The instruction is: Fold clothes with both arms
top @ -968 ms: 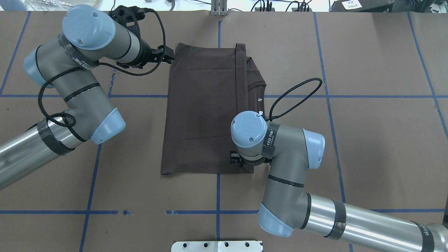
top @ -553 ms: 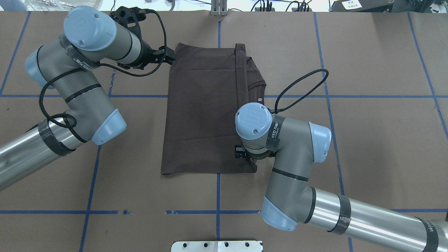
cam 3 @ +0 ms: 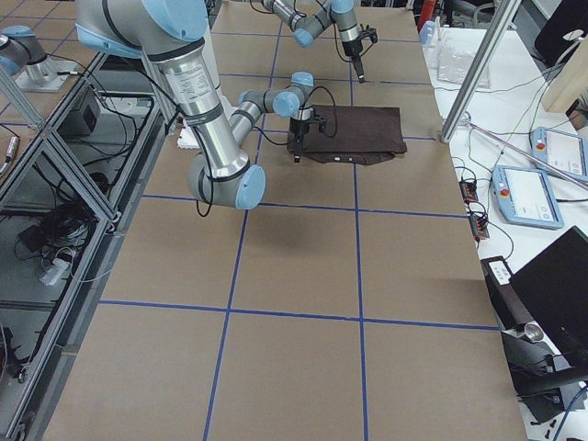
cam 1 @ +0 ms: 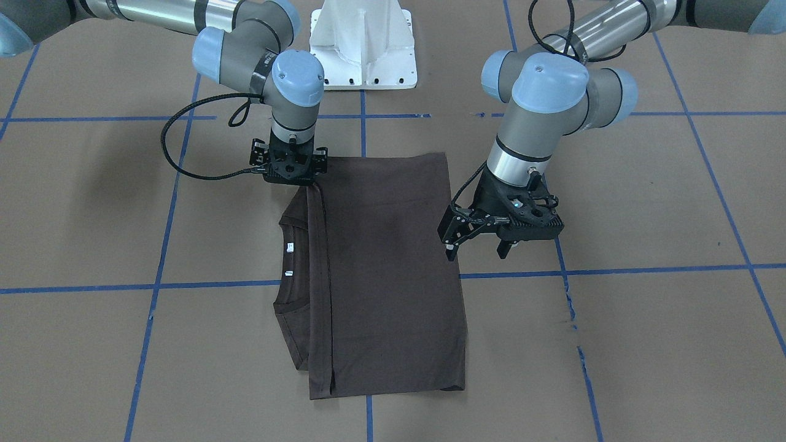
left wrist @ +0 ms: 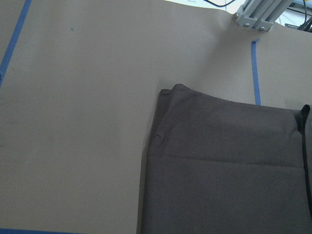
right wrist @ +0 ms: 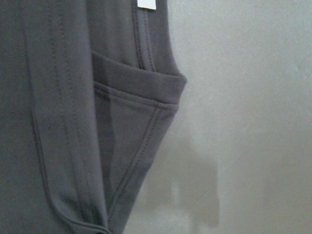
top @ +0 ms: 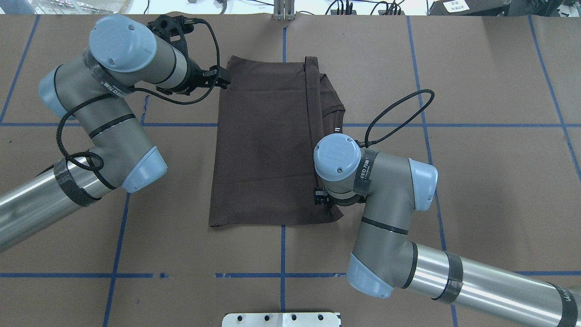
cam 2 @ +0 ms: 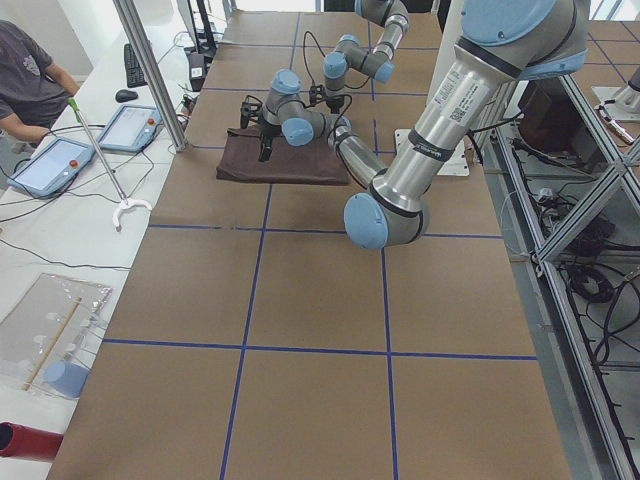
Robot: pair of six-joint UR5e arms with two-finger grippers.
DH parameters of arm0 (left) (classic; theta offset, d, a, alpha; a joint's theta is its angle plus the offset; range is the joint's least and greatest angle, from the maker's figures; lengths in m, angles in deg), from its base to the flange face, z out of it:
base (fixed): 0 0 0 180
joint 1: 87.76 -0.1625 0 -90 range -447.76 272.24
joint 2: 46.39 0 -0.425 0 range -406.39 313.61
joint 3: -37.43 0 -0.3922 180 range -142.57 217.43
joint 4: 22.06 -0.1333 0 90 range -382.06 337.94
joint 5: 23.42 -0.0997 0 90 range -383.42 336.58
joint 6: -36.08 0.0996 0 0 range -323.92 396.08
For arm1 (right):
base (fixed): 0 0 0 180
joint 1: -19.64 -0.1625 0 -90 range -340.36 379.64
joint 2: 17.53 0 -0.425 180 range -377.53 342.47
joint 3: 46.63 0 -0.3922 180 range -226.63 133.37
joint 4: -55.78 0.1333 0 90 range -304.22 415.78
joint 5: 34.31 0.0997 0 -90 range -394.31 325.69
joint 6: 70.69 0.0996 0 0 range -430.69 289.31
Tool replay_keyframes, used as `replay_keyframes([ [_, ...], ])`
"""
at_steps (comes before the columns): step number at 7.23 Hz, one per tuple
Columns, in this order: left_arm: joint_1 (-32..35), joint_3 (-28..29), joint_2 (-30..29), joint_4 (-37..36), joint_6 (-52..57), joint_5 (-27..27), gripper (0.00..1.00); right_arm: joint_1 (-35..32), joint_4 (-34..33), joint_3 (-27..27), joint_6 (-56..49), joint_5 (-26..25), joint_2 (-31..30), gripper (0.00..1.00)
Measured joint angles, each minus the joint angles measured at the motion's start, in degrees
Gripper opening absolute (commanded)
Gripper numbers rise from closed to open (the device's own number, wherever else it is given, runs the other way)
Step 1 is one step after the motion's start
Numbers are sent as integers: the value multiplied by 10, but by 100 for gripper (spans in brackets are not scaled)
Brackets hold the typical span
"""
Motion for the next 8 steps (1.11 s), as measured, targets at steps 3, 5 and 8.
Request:
replay_keyframes([
  [3,-1,-3,-1,0,-1,1,100,-13,0,-40,-21,2,-39,100],
  [5,-1,-4,-1,-1,0,1,100,-17,9,-55,-32,2,-35,100],
  [8,-1,-4,-1,0,1,2,100,-44,55,-15,-60,0,11,100],
])
